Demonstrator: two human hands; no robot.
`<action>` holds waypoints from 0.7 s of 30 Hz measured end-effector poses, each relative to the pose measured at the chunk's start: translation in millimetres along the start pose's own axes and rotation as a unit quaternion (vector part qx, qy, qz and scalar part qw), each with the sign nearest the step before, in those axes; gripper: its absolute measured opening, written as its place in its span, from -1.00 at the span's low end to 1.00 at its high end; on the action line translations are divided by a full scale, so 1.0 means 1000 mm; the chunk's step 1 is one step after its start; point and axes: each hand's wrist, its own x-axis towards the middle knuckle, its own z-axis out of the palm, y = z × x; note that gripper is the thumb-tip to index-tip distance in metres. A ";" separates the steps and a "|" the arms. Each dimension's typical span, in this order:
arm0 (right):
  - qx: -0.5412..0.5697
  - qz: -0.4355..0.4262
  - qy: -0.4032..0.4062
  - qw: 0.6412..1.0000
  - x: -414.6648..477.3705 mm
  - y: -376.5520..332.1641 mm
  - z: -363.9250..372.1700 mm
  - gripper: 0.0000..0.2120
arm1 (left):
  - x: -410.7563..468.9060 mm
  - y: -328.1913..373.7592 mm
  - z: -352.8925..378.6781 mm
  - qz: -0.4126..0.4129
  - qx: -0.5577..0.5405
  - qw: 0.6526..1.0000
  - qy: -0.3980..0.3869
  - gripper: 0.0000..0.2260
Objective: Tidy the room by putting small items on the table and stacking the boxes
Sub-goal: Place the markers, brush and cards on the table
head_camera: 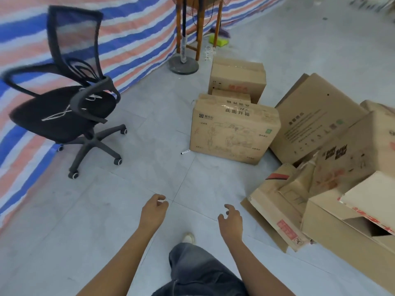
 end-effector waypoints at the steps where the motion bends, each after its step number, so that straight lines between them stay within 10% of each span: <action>1: -0.001 -0.007 0.000 1.000 0.014 -0.017 0.001 -0.63 | 0.013 0.006 -0.008 -0.006 0.002 1.000 0.008 -0.74; 10: -0.033 -0.020 -0.021 0.999 0.091 -0.092 0.018 -0.62 | 0.126 0.051 -0.032 -0.021 0.004 1.000 0.013 -0.74; 21: 0.048 0.182 0.092 0.978 0.135 -0.147 0.059 -0.63 | 0.282 0.102 -0.042 0.050 0.195 0.964 -0.172 -0.72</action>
